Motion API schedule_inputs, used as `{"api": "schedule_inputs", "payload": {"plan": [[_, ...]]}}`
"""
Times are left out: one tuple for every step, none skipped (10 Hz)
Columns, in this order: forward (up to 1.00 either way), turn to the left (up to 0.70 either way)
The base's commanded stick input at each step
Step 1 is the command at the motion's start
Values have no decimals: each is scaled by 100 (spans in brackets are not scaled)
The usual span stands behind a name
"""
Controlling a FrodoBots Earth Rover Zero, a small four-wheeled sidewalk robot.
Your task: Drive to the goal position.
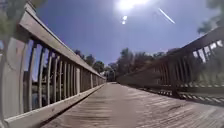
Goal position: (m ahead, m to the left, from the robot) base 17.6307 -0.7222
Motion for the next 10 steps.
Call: {"api": "schedule_inputs", "payload": {"plan": [[-85, 0], [-85, 0], [-85, 0], [-85, 0], [-85, 0], [-85, 0], [-85, 0], [-85, 0], [-85, 0], [-85, 0]]}}
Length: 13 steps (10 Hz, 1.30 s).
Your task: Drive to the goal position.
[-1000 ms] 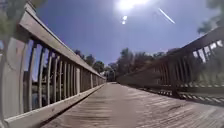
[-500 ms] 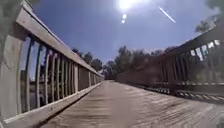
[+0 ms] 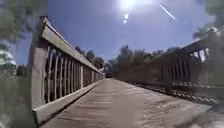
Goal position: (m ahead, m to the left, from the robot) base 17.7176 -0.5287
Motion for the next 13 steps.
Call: {"api": "schedule_inputs", "payload": {"plan": [[-85, 0], [-85, 0], [-85, 0], [-85, 0], [-85, 0], [-85, 0], [-85, 0], [-85, 0], [-85, 0], [-85, 0], [-85, 0], [-85, 0], [-85, 0]]}}
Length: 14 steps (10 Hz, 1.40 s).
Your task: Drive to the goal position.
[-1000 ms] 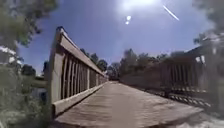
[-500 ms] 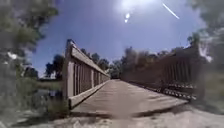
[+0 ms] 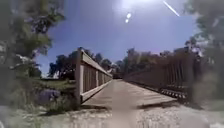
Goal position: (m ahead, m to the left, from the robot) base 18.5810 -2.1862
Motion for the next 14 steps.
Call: {"api": "schedule_inputs", "payload": {"plan": [[-85, 0], [-85, 0], [-85, 0], [-85, 0], [-85, 0], [-85, 0], [-82, 0], [-63, 0], [-21, 0], [0, 0], [56, 0], [83, 0], [84, 0], [85, 0]]}}
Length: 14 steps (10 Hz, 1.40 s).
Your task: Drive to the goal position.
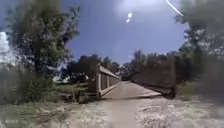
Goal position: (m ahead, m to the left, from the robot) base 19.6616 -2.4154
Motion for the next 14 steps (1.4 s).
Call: {"api": "schedule_inputs", "payload": {"plan": [[85, 0], [85, 0], [85, 0], [85, 0], [85, 0], [85, 0], [85, 13], [85, 34], [85, 34], [85, 34], [85, 34], [85, 31], [85, 24], [85, 2]]}}
